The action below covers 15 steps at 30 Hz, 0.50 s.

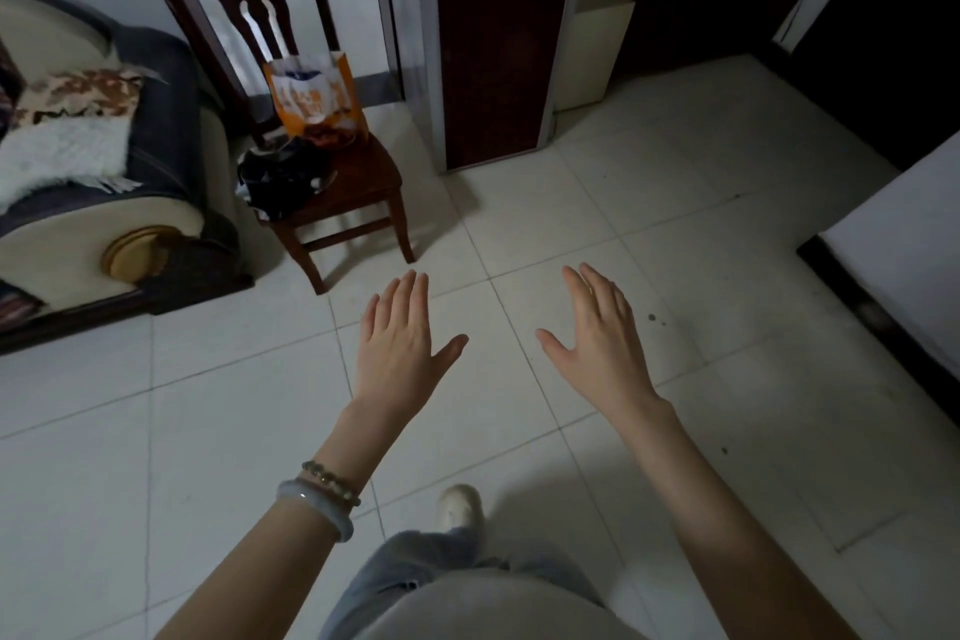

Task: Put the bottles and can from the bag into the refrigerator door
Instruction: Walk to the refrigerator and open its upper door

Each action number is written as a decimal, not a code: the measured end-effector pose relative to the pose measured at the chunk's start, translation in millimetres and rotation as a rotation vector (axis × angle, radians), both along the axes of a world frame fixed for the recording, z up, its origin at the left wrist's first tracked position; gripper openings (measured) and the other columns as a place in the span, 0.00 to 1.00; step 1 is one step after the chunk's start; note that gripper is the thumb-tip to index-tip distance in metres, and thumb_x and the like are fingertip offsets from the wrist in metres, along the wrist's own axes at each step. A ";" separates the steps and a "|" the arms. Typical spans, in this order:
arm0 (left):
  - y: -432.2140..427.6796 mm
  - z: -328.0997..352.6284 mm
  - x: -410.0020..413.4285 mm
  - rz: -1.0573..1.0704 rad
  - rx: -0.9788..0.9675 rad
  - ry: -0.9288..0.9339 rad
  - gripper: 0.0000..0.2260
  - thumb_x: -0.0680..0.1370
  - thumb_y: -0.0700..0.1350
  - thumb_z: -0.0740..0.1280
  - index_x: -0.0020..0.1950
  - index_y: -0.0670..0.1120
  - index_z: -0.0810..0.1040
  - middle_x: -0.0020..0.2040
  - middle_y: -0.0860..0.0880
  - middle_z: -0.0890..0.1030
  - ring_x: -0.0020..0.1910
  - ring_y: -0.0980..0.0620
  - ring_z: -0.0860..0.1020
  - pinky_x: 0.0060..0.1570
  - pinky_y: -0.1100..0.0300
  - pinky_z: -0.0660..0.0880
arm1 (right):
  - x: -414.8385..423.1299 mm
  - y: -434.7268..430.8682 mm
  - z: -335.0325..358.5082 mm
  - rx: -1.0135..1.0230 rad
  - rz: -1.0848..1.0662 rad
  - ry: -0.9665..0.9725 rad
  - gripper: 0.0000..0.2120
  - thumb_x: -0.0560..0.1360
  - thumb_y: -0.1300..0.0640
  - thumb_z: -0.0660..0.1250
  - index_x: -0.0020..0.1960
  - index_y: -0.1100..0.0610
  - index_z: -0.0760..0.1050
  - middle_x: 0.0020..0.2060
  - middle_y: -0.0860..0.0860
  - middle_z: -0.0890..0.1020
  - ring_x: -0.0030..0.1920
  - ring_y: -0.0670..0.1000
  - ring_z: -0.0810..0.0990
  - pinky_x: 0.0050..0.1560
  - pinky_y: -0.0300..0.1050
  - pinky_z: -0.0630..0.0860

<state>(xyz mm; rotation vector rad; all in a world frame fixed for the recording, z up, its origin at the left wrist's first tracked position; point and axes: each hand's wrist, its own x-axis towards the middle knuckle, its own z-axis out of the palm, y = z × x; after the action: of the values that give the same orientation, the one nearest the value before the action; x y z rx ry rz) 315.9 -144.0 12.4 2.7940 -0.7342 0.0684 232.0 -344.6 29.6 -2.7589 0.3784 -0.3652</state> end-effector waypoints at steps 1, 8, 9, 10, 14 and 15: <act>-8.0 1.3 14.3 -0.001 0.002 -0.005 0.36 0.76 0.60 0.62 0.75 0.39 0.58 0.74 0.41 0.63 0.73 0.41 0.60 0.72 0.46 0.54 | 13.5 -6.8 1.7 0.011 -0.010 -0.015 0.34 0.70 0.52 0.71 0.70 0.63 0.62 0.68 0.62 0.67 0.68 0.60 0.64 0.68 0.53 0.60; -76.1 -2.1 109.0 -0.008 -0.001 0.019 0.36 0.75 0.59 0.65 0.73 0.38 0.61 0.72 0.39 0.66 0.71 0.40 0.64 0.70 0.44 0.60 | 103.5 -69.3 1.9 0.054 -0.042 -0.041 0.33 0.71 0.52 0.71 0.70 0.62 0.62 0.68 0.61 0.67 0.68 0.59 0.64 0.68 0.52 0.60; -87.4 -4.0 123.8 0.001 -0.008 0.023 0.36 0.74 0.59 0.65 0.73 0.38 0.61 0.72 0.39 0.66 0.71 0.40 0.64 0.70 0.44 0.60 | 118.0 -81.3 -0.7 0.057 -0.042 -0.027 0.34 0.71 0.52 0.70 0.71 0.62 0.61 0.69 0.61 0.66 0.69 0.59 0.63 0.69 0.52 0.59; -99.2 -6.1 139.5 0.013 -0.013 0.022 0.36 0.74 0.59 0.65 0.73 0.38 0.61 0.72 0.40 0.66 0.71 0.40 0.64 0.70 0.44 0.59 | 133.7 -93.6 -3.0 0.064 -0.040 -0.015 0.34 0.71 0.51 0.70 0.71 0.62 0.61 0.69 0.61 0.66 0.69 0.59 0.63 0.69 0.51 0.59; -152.4 -15.1 203.2 0.053 -0.019 0.028 0.36 0.75 0.60 0.64 0.73 0.39 0.61 0.73 0.40 0.64 0.72 0.41 0.62 0.71 0.46 0.57 | 206.7 -146.9 -4.8 0.057 0.005 -0.029 0.34 0.71 0.52 0.71 0.70 0.62 0.62 0.69 0.61 0.67 0.69 0.60 0.64 0.69 0.56 0.62; -166.9 -15.3 218.7 0.063 -0.023 0.030 0.35 0.75 0.59 0.65 0.73 0.38 0.61 0.73 0.40 0.64 0.72 0.41 0.62 0.71 0.46 0.56 | 226.0 -161.1 -2.9 0.052 0.023 -0.046 0.33 0.71 0.52 0.71 0.70 0.63 0.63 0.68 0.62 0.68 0.68 0.60 0.65 0.68 0.57 0.63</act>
<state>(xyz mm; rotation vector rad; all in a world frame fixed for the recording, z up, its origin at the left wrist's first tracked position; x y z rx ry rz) 534.6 -310.8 -2.9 2.7894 -0.6344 0.0459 458.0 -505.7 26.8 -2.6972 0.3390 -0.4058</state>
